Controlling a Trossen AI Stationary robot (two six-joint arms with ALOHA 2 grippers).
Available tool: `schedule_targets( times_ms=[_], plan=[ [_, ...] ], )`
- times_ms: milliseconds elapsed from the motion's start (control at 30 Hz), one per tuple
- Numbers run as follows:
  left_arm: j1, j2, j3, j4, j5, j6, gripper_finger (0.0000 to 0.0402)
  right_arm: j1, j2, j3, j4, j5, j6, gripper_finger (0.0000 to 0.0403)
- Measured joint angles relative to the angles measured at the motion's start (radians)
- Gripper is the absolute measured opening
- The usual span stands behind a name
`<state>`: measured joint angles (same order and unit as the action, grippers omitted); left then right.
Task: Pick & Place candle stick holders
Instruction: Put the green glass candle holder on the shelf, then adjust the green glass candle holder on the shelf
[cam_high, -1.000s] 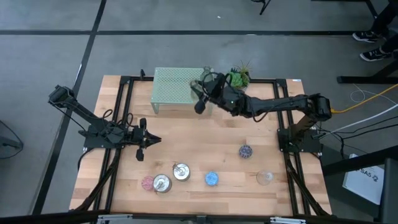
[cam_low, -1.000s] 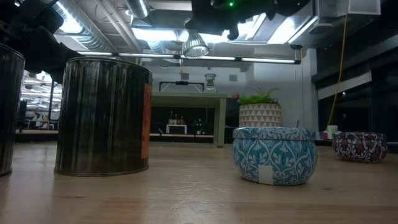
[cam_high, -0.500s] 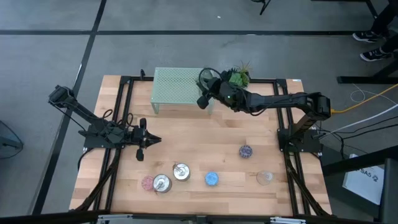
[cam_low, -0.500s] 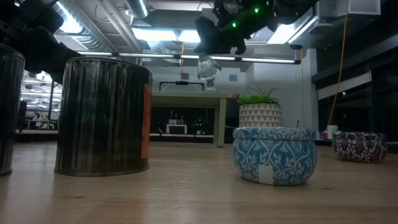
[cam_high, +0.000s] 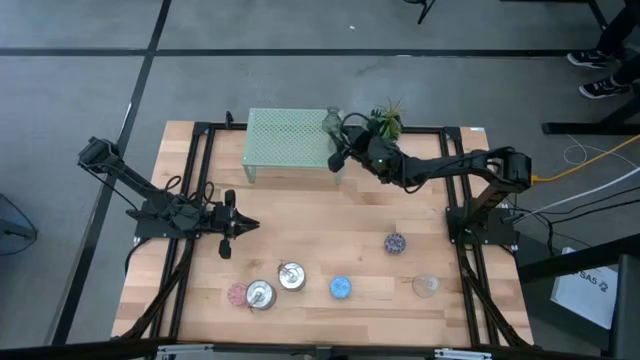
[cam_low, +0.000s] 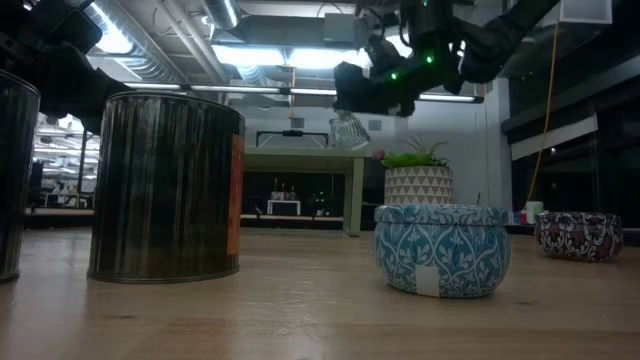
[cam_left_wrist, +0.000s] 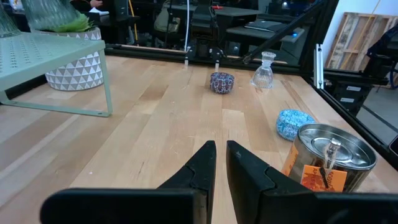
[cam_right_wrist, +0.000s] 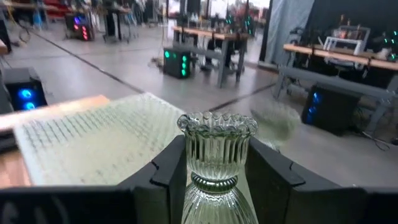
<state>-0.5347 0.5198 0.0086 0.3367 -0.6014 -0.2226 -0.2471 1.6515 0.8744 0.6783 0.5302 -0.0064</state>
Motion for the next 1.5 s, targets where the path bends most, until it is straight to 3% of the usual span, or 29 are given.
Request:
schedule_targets(
  times_ms=[1000,1500],
  plan=[
    [0.000,0.000,0.000,0.000,0.000,0.000,0.0031,-0.019,0.049,-0.015,0.048,-0.092,0.076,0.0137],
    [0.000,0.000,0.000,0.000,0.000,0.000,0.0031,-0.021,0.034,-0.019,0.029,-0.100,0.070,0.0212]
  ],
)
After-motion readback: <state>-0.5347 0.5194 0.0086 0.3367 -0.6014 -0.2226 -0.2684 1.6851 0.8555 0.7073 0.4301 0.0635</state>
